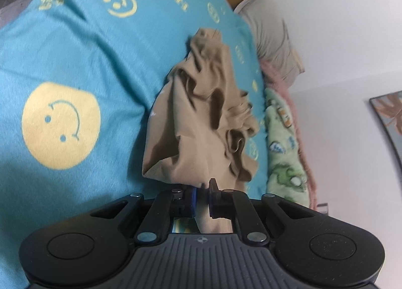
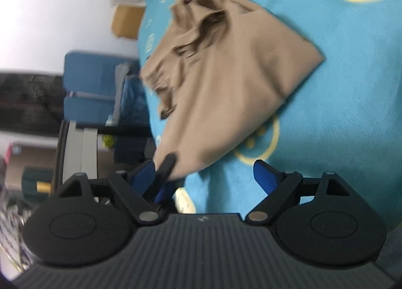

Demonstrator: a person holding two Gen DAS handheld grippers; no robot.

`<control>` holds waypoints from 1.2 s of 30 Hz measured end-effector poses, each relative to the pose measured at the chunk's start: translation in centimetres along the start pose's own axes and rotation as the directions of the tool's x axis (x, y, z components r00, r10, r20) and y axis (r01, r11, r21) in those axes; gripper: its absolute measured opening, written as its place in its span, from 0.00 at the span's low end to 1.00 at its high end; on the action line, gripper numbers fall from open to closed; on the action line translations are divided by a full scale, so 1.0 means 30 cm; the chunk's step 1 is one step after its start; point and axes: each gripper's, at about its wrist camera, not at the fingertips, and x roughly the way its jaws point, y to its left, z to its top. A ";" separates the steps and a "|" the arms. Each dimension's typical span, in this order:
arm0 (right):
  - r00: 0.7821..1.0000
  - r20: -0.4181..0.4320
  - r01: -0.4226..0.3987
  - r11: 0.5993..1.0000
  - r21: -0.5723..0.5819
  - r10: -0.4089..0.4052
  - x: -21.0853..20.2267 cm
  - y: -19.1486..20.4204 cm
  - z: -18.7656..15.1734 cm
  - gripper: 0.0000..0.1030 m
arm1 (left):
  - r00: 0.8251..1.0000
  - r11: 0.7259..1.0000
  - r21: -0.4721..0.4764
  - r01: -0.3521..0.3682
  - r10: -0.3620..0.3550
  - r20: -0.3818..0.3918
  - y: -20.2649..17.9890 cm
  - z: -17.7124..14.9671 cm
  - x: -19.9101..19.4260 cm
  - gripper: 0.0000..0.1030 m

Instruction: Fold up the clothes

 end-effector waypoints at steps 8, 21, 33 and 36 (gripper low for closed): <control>0.956 0.273 0.112 0.994 0.009 -0.110 -0.085 -0.001 0.037 0.18 | 0.997 0.998 0.052 0.032 -0.036 0.063 -0.058 -0.016 -0.086 0.08; 0.899 0.429 0.109 0.902 -0.417 0.089 -0.428 0.301 -0.102 0.09 | 0.981 0.983 0.150 0.102 -0.124 0.149 -0.304 -0.126 -0.476 0.07; 0.907 0.407 0.141 0.837 -0.528 0.104 -0.692 0.275 -0.367 0.09 | 0.990 0.988 0.144 0.054 -0.072 0.122 -0.300 -0.351 -0.768 0.08; 0.920 0.386 0.152 0.852 -0.501 0.062 -0.607 0.317 -0.276 0.09 | 0.992 0.992 0.130 -0.006 -0.010 0.124 -0.317 -0.266 -0.674 0.09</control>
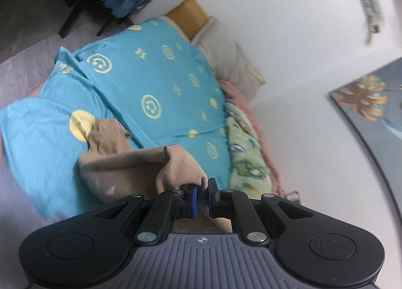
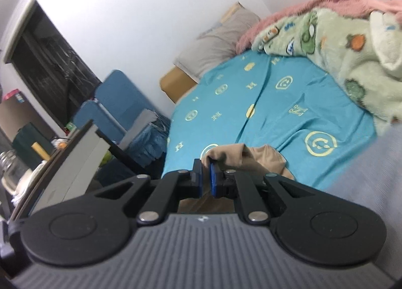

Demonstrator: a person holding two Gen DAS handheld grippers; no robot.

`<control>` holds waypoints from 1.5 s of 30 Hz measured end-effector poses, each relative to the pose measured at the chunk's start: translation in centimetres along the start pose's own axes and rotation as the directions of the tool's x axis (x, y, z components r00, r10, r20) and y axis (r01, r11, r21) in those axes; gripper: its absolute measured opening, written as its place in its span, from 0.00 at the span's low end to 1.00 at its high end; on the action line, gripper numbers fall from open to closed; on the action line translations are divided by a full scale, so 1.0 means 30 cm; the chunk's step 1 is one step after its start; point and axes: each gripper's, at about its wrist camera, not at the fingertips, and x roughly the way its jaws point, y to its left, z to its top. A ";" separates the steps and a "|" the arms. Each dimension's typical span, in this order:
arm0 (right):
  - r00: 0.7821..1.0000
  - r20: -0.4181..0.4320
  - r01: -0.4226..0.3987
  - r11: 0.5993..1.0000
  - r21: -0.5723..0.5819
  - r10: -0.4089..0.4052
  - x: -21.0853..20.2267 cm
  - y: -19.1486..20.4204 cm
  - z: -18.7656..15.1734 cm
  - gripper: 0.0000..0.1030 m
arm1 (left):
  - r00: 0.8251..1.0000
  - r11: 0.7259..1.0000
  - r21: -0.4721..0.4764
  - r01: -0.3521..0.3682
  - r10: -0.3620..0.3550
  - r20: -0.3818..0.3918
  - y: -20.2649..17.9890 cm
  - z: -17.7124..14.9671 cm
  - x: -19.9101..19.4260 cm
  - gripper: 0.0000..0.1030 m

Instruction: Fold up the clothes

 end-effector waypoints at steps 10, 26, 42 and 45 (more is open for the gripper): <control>0.950 -0.266 0.171 0.985 -0.005 -0.166 0.606 -0.095 0.030 0.11 | 0.957 0.964 -0.029 -0.265 0.259 -0.134 0.203 0.217 0.505 0.11; 0.927 -0.318 0.181 0.980 -0.079 -0.197 0.856 -0.118 0.018 0.12 | 0.959 0.962 0.116 -0.246 0.260 -0.118 0.236 0.278 0.690 0.28; 0.940 -0.310 0.080 0.976 -0.202 -0.141 0.776 -0.096 -0.030 0.52 | 0.922 0.744 0.586 -0.319 0.387 0.011 0.096 0.094 0.674 0.75; 0.923 -0.327 0.119 0.957 -0.266 -0.205 0.834 -0.099 -0.053 0.43 | 0.912 0.724 0.600 -0.340 0.409 0.023 0.105 0.083 0.703 0.75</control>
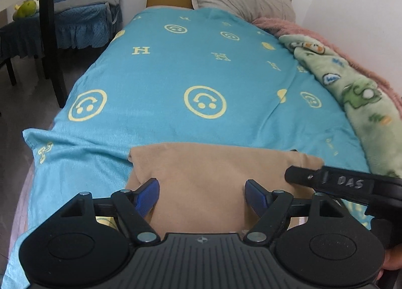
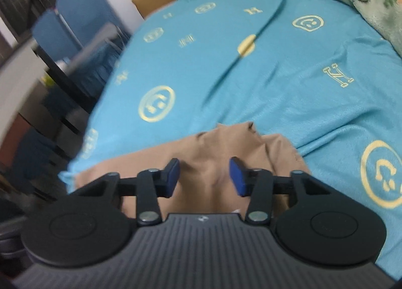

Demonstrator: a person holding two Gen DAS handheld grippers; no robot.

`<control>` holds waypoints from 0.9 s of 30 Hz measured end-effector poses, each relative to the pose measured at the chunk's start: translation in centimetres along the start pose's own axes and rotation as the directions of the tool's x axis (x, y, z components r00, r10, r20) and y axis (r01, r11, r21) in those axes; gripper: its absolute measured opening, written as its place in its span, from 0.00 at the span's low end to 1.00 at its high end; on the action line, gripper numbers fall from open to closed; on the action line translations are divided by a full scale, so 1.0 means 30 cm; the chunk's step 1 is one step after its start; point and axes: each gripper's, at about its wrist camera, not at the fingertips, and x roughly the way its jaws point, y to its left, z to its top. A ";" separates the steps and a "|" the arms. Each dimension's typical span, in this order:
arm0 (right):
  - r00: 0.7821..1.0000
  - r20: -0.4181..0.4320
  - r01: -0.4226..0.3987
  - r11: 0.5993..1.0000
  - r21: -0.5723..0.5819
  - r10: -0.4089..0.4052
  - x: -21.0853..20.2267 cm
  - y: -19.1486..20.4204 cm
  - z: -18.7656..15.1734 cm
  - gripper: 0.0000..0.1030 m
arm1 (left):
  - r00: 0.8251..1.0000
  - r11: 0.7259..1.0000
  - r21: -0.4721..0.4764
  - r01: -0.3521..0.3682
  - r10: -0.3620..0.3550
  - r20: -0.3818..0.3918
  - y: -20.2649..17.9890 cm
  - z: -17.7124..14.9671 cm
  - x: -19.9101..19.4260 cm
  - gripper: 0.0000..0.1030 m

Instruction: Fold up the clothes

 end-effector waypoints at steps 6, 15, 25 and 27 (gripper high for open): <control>1.000 0.016 0.018 1.000 -0.022 -0.017 -0.047 0.009 -0.038 0.43 | 0.999 0.998 0.056 -0.033 0.031 0.037 -0.028 -0.026 -0.037 0.75; 0.999 -0.007 -0.031 0.997 0.073 0.032 -0.190 -0.041 -0.092 0.45 | 0.996 0.992 0.090 -0.089 0.088 0.016 -0.042 -0.100 -0.163 0.74; 0.997 -0.074 0.005 0.992 0.128 0.005 -0.126 -0.087 -0.119 0.44 | 0.998 0.997 -0.072 -0.008 0.003 -0.065 0.037 -0.103 -0.199 0.75; 0.998 -0.069 -0.004 0.989 0.150 0.015 -0.132 -0.096 -0.123 0.44 | 0.996 0.991 -0.132 0.007 -0.018 -0.083 0.051 -0.112 -0.239 0.75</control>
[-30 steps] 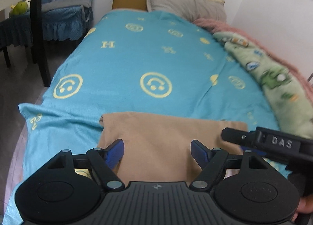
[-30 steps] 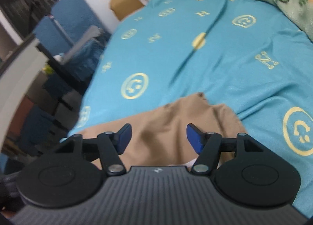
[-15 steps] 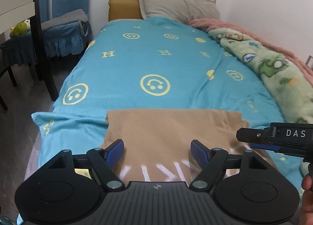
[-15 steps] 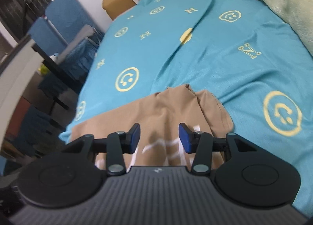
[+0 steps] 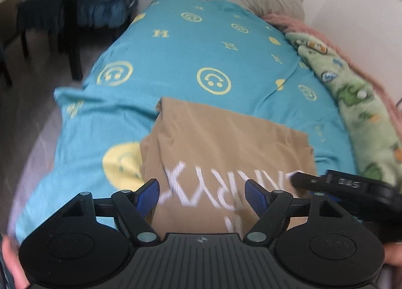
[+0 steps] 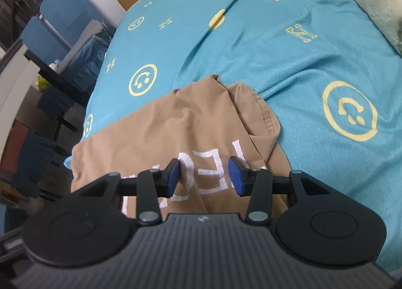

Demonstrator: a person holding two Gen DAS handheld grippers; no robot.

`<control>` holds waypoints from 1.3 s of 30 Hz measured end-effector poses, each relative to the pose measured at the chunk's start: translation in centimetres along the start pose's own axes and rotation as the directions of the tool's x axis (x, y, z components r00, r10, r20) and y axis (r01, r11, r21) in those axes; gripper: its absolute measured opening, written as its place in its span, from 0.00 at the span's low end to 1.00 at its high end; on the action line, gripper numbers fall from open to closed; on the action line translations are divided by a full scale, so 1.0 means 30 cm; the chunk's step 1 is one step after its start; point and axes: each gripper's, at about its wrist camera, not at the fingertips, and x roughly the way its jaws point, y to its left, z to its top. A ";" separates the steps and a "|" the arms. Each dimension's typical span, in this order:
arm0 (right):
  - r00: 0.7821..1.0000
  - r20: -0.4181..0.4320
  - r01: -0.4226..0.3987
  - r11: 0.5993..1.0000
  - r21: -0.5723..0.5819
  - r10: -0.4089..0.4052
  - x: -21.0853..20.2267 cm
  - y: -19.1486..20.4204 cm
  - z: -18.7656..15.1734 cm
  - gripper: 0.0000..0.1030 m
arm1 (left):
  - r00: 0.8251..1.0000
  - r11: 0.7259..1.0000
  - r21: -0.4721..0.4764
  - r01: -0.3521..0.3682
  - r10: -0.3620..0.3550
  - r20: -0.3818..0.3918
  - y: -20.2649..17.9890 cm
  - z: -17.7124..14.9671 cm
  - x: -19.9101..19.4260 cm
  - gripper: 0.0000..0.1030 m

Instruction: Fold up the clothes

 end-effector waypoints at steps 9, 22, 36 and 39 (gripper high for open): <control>1.000 0.012 -0.003 0.999 0.033 0.003 -0.011 -0.006 0.003 0.44 | 0.955 0.916 -0.389 0.099 -0.198 -0.223 0.180 -0.099 0.014 0.75; 1.000 0.028 -0.014 0.996 0.084 0.012 -0.022 -0.031 0.007 0.44 | 0.921 0.778 -0.554 0.296 -0.387 -0.052 0.271 -0.139 0.084 0.76; 0.972 0.229 -0.107 0.969 0.222 0.055 -0.154 -0.079 -0.003 0.46 | 0.937 0.815 -0.506 0.284 -0.348 -0.034 0.236 -0.153 0.114 0.52; 0.949 0.264 -0.255 0.914 0.315 0.174 -0.212 -0.122 -0.026 0.54 | 0.937 0.805 -0.509 0.303 -0.351 0.003 0.243 -0.152 0.089 0.41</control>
